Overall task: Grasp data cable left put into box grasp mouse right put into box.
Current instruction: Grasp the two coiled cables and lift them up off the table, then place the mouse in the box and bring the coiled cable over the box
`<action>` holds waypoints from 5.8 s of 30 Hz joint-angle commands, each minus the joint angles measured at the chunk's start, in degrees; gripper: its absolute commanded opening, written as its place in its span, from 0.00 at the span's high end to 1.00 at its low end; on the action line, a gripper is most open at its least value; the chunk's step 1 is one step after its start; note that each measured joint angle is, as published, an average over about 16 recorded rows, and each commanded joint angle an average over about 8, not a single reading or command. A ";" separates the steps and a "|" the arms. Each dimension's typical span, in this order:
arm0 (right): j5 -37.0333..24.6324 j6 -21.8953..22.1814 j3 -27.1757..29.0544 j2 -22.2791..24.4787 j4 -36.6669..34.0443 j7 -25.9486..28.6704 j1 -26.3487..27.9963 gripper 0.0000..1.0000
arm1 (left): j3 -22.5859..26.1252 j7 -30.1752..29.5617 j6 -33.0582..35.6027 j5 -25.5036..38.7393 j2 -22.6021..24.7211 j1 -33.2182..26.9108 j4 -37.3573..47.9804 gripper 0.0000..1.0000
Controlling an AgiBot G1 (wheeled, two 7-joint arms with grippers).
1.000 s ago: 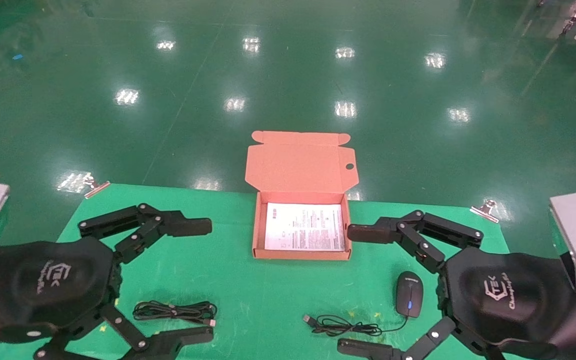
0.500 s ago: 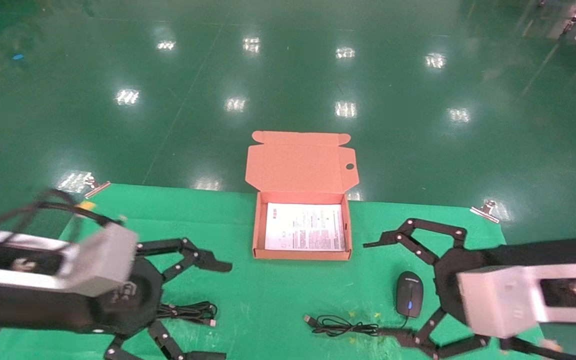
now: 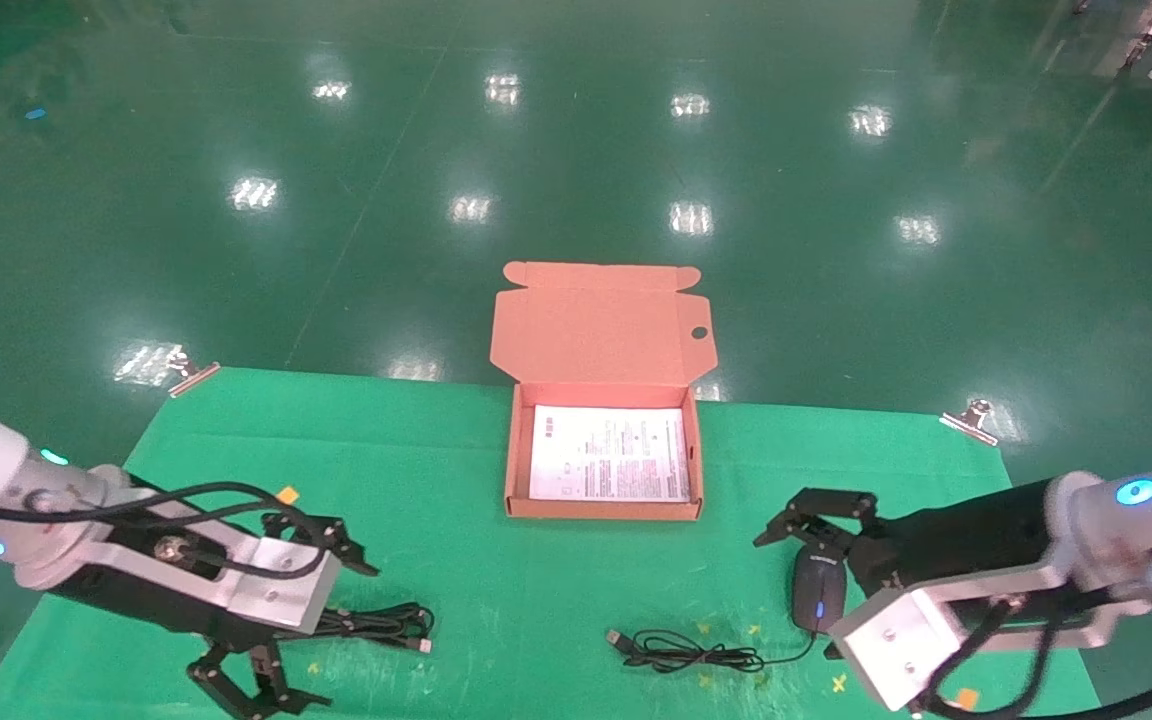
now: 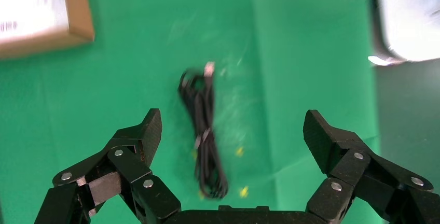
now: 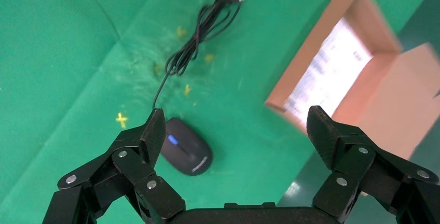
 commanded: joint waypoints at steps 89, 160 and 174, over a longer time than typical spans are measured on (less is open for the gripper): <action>-11.28 18.93 -5.67 -19.86 -34.96 -2.24 -6.09 1.00 | 1.12 11.94 -22.42 6.31 16.27 3.29 42.77 1.00; 4.59 29.48 7.32 -32.98 -53.60 -14.20 17.07 1.00 | 1.10 -12.42 -33.96 24.47 6.48 -6.01 8.47 1.00; 9.81 30.45 2.61 -34.29 -56.16 -15.14 13.43 1.00 | 2.03 -20.09 -31.18 29.14 3.51 -5.28 3.14 1.00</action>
